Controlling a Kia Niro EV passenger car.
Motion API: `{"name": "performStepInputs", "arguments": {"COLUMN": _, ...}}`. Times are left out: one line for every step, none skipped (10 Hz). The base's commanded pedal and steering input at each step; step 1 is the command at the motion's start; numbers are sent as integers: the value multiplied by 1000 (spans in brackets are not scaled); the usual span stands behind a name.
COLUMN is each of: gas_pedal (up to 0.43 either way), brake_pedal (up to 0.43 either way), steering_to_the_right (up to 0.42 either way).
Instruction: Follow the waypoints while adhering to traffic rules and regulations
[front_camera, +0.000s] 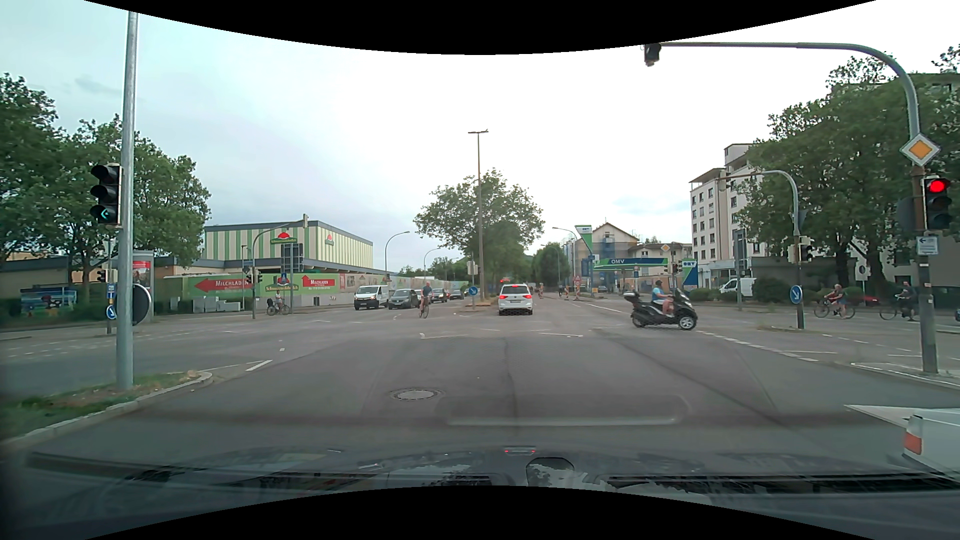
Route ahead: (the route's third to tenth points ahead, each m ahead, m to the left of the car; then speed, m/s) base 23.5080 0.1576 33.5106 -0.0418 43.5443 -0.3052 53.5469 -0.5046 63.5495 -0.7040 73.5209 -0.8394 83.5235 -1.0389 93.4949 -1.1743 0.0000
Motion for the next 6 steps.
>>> {"name": "performStepInputs", "arguments": {"gas_pedal": 0, "brake_pedal": 256, "steering_to_the_right": 2}}
{"name": "performStepInputs", "arguments": {"gas_pedal": 0, "brake_pedal": 256, "steering_to_the_right": 2}}
{"name": "performStepInputs", "arguments": {"gas_pedal": 0, "brake_pedal": 262, "steering_to_the_right": 1}}
{"name": "performStepInputs", "arguments": {"gas_pedal": 0, "brake_pedal": 256, "steering_to_the_right": 2}}
{"name": "performStepInputs", "arguments": {"gas_pedal": 0, "brake_pedal": 262, "steering_to_the_right": 2}}
{"name": "performStepInputs", "arguments": {"gas_pedal": 0, "brake_pedal": 262, "steering_to_the_right": 2}}
